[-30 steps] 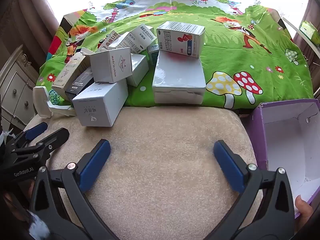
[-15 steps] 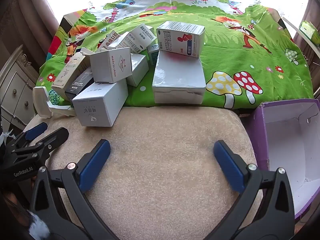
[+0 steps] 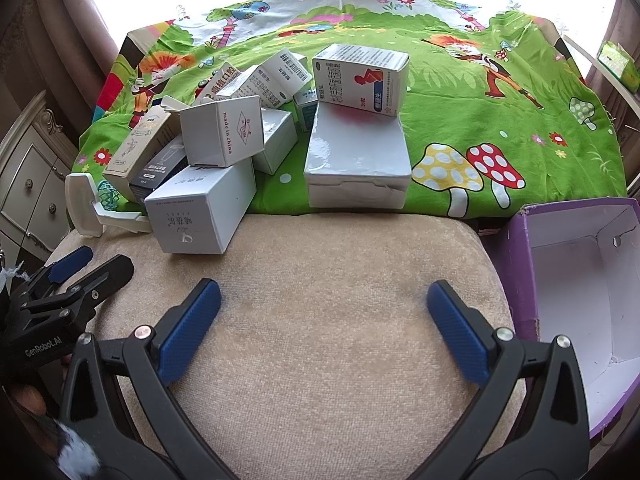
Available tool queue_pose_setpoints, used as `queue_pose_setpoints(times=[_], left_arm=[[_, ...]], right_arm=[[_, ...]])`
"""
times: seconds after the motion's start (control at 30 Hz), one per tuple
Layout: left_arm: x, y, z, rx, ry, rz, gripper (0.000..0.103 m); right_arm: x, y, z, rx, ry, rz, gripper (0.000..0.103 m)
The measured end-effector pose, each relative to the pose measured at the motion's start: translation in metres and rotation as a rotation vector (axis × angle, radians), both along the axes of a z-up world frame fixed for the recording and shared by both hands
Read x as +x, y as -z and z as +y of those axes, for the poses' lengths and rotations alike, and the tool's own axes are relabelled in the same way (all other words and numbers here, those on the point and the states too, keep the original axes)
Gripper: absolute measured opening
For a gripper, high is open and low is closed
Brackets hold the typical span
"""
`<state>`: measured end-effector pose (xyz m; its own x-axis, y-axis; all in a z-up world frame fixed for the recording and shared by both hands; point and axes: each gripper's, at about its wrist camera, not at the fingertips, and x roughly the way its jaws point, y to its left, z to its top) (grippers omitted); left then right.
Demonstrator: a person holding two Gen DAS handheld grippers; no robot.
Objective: Organize rigid objects
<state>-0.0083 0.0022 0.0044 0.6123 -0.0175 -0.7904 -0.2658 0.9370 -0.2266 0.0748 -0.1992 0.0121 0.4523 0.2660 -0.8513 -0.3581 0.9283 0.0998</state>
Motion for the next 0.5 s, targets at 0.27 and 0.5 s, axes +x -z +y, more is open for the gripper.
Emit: queue_pose_setpoints(times=[0.27,0.5], left_arm=[[-0.003,-0.003,0.006,-0.044,-0.016,-0.046,0.1],[-0.013,-0.006,0.016,-0.106,-0.042,-0.103,0.091]], right_arm=[[-0.002,0.001,0.005,-0.02,-0.002,-0.003,0.103],[-0.002,0.0,0.001,-0.001,-0.006,0.008,0.103]])
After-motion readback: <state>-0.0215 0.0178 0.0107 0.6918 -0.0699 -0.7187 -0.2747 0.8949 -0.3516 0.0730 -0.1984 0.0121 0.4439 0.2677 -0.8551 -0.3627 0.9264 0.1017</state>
